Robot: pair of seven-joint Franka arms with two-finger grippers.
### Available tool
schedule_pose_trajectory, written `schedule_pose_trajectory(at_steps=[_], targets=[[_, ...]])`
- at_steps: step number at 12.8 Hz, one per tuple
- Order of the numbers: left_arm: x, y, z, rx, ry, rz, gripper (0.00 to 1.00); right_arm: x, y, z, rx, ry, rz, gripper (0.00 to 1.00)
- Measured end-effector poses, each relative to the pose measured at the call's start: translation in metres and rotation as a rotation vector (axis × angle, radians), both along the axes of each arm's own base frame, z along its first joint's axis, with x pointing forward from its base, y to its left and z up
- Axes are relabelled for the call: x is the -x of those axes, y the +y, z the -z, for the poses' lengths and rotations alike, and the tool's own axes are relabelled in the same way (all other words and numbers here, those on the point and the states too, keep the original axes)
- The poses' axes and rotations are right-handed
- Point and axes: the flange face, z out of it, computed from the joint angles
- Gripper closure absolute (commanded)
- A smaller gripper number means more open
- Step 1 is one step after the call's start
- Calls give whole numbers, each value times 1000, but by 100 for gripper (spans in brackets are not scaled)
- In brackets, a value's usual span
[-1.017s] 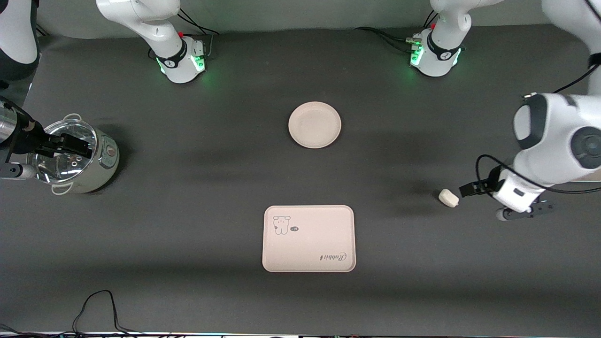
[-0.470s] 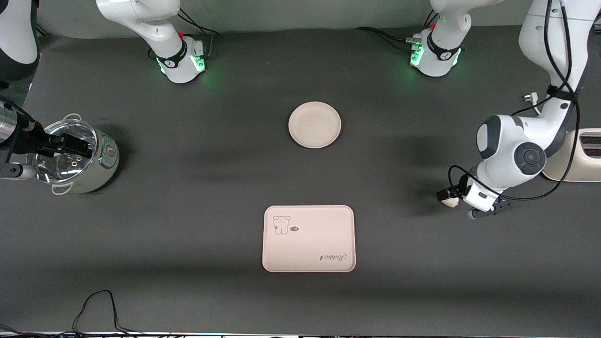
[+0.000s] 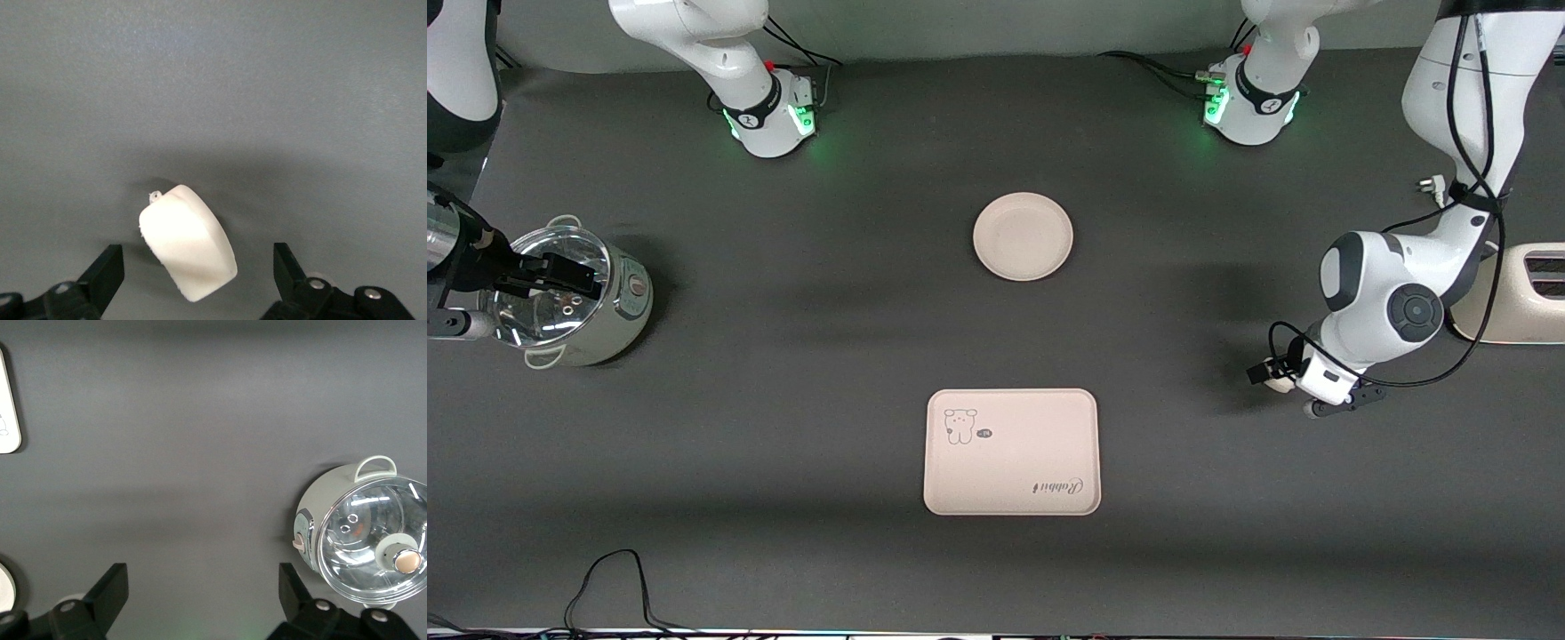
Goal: Place bun in plate and plate on tray
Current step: 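Carry the bun with the left gripper over the white plate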
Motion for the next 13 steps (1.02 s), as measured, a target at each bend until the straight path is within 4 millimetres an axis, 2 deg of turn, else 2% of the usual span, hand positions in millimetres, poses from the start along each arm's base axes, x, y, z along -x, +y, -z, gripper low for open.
schedule_pose_trajectory(at_steps=[1,2,4,7,9,10,11,12,13], targets=[[1,2,3,0,5,-3,15,0,0,0,0,0,0,0],[1,3,7,0,9,-5,40,0,0,0,0,0,0,0],[2,4,12,1,14,-7,100,0,0,0,0,0,0,0],[2,4,11,0,12,-6,100,0,0,0,0,0,0,0],[-2,0,0,-2,12,6,100,0,0,0,0,0,0,0],[-5,-5,-15,-7,16,19,100,0,0,0,0,0,0,0],[-7,-15,-40,-14,26,42,100,0,0,0,0,1,0,0],[-7,-33,-73,-20,33,72,100,0,0,0,0,1,0,0],[-3,-59,-113,-18,35,102,100,0,0,0,0,1,0,0]])
